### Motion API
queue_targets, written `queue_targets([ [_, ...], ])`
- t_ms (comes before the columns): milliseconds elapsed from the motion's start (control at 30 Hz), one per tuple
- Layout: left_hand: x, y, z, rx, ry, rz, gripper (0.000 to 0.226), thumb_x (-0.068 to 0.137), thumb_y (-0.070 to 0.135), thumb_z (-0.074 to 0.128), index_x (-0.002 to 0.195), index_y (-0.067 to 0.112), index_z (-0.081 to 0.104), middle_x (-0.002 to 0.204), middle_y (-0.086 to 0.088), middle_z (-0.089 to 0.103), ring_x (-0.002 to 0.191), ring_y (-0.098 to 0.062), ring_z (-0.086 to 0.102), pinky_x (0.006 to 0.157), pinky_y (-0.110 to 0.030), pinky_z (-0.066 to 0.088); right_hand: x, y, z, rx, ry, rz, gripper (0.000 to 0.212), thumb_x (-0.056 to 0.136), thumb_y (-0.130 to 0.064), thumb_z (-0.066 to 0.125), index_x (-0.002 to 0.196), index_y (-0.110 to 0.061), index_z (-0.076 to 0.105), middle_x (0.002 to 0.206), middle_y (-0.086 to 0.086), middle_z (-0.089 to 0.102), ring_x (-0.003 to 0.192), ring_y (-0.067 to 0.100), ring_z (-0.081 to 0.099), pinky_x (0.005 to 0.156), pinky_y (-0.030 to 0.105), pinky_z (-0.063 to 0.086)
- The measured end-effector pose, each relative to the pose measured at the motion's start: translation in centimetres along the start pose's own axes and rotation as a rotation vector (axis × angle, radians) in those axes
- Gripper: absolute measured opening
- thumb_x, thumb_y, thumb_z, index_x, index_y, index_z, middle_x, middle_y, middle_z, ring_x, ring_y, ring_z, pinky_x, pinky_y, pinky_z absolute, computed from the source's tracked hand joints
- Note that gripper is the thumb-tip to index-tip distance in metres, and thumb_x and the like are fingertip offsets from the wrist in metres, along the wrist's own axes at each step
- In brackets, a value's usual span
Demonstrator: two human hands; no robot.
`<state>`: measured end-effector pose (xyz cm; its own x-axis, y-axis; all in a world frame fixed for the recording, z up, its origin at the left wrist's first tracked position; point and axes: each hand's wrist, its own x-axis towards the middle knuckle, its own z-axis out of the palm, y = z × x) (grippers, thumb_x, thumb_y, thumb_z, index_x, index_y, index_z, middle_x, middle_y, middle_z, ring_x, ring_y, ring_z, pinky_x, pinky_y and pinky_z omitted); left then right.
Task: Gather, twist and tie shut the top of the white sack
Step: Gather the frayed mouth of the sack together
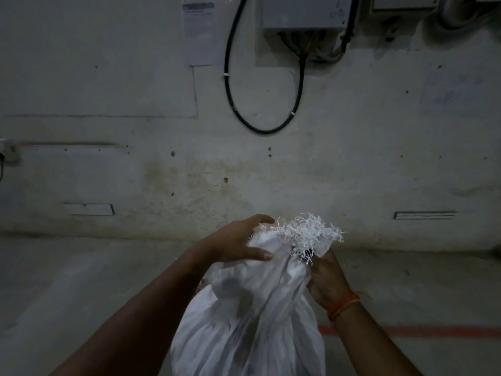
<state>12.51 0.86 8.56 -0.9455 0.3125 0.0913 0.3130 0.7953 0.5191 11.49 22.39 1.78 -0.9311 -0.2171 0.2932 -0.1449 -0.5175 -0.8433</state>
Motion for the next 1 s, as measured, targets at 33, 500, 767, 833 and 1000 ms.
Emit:
queue_targets([
  [33,-0.3,-0.2,0.1,-0.029,-0.019,-0.014,0.087,0.080,0.052,0.078,0.151,0.039,0.030,0.158,0.006,0.038,0.134,-0.021,0.048,0.101,-0.029,0.042,-0.2,0.0,-0.2,0.030,-0.003,0.011,0.033,0.092,0.001,0.056,0.125,0.003,0.060,0.124,0.026,0.066,0.115,0.041,0.064,0.097,0.047,0.054],
  [500,1.1,-0.6,0.2,0.107,0.095,-0.026,0.042,0.085,0.046,0.074,0.114,0.016,0.073,0.108,0.003,0.074,0.092,-0.009,0.069,0.084,-0.026,0.054,-0.9,0.1,-2.1,0.061,0.143,0.004,0.029,0.084,-0.005,0.063,0.113,-0.008,0.071,0.111,0.018,0.074,0.105,0.036,0.070,0.086,0.040,0.060],
  [767,2.2,0.9,1.0,0.220,0.543,0.074,0.028,0.081,0.047,0.076,0.087,0.020,0.077,0.075,0.008,0.073,0.064,-0.003,0.063,0.060,-0.017,0.045,0.2,1.5,0.0,0.084,0.251,0.050,0.047,0.076,-0.023,0.082,0.116,-0.004,0.066,0.112,0.021,0.072,0.107,0.039,0.068,0.088,0.045,0.057],
  [833,2.4,1.3,1.8,0.212,0.555,0.084,0.018,0.078,0.035,0.072,0.085,0.019,0.077,0.079,0.002,0.078,0.071,-0.013,0.071,0.068,-0.025,0.054,0.2,1.3,0.8,-0.026,0.081,0.028,0.056,0.067,-0.027,0.088,0.115,-0.007,0.068,0.113,0.015,0.074,0.105,0.029,0.071,0.087,0.038,0.059],
  [1000,2.4,1.6,3.6,0.075,0.546,0.114,0.007,0.074,0.018,0.067,0.076,0.017,0.073,0.073,0.003,0.075,0.067,-0.008,0.070,0.067,-0.025,0.055,0.9,1.7,1.6,-0.354,0.127,-0.011,0.034,0.077,-0.007,0.082,0.109,-0.014,0.073,0.107,0.007,0.077,0.101,0.023,0.073,0.095,0.048,0.056],
])
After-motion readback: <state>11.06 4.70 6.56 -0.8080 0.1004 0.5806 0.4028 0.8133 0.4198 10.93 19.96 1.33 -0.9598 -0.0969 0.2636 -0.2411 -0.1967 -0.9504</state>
